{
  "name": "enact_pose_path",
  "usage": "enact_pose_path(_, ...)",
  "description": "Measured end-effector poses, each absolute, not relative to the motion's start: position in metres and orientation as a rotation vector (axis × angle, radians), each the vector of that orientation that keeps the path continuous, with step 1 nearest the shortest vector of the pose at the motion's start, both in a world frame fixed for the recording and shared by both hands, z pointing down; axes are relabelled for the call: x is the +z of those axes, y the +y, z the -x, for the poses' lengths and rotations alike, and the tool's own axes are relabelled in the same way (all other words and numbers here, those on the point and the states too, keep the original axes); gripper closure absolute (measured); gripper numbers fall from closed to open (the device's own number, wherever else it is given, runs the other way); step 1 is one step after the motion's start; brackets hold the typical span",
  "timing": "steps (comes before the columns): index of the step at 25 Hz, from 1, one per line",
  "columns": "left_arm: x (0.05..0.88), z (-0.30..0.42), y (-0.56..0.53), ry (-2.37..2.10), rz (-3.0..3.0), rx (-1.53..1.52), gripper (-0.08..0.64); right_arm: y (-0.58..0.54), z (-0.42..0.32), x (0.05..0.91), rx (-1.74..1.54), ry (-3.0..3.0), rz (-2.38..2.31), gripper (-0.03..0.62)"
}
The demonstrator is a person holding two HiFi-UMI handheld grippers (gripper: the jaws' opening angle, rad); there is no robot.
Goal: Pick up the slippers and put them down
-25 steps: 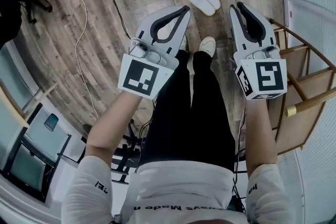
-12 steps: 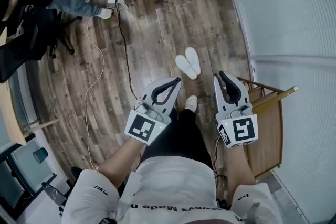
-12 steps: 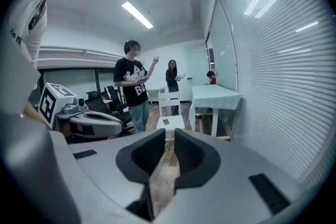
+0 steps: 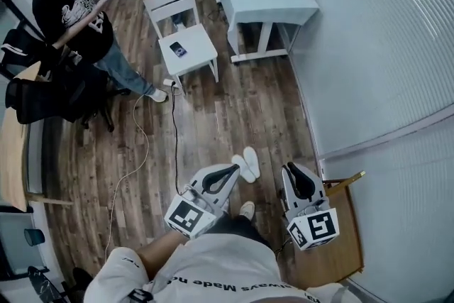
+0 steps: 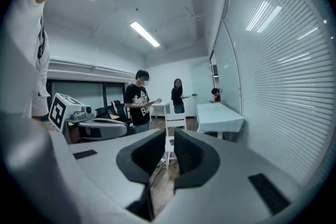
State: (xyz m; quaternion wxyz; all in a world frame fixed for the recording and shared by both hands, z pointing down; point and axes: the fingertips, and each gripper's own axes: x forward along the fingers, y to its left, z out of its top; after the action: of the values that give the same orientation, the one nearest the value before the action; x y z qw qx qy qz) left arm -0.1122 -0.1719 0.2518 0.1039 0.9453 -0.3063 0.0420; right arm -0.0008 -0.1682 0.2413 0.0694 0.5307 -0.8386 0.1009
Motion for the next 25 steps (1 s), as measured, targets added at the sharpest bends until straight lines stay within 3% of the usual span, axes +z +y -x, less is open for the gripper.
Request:
enact_pose_path(8,0.179,0.129,-0.144,-0.941,-2.847,0.042,0.549,-0.137,0.022,0.161,0.170,-2.604,-1.549,0.540)
enact_pose_path(25,0.128,0.128,-0.146,-1.004,-2.881,-0.080,0.549,-0.140,0.027,0.122,0.112,-2.669,-1.487,0.541)
